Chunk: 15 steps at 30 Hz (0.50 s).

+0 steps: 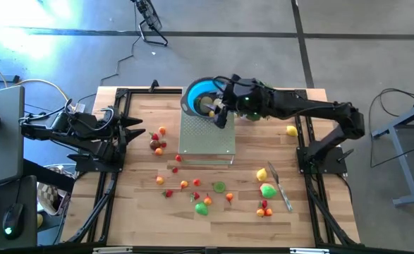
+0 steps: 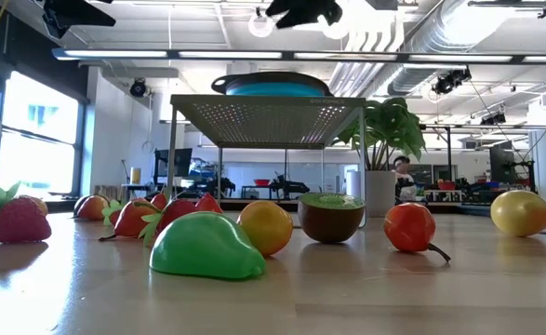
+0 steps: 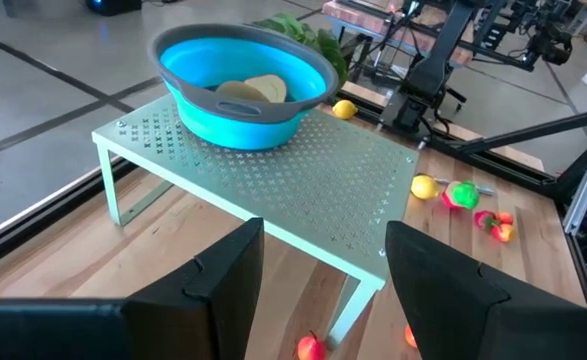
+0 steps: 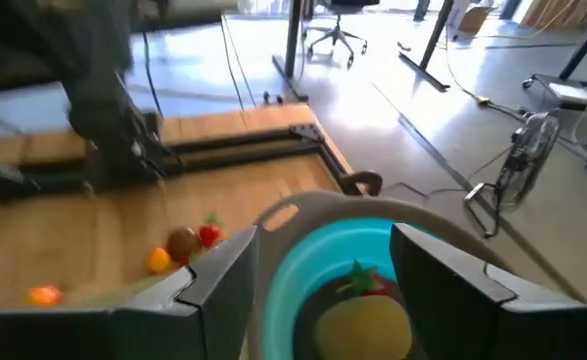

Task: Pick & Place Fruit
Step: Put the yellow lemon in the blue bowl on the shelf

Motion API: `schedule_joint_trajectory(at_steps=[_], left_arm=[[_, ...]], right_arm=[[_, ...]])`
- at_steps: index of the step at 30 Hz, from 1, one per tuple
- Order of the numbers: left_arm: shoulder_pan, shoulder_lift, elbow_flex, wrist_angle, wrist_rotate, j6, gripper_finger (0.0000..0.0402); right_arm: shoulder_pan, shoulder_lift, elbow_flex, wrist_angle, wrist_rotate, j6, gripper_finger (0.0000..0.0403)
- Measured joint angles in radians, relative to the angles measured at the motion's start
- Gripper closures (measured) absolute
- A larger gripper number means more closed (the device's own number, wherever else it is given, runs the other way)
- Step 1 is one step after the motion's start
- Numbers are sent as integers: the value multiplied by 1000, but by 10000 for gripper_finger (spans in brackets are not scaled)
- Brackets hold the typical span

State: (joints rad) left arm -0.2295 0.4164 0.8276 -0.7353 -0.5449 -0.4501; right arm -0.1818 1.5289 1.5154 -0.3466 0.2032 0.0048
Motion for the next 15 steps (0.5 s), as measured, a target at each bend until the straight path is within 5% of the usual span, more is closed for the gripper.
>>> schedule_joint_trajectory(at_steps=[15], left_arm=[[0,0,0,8,29,-1,197]], right_arm=[[58,-131,0,-62,4,306,183]])
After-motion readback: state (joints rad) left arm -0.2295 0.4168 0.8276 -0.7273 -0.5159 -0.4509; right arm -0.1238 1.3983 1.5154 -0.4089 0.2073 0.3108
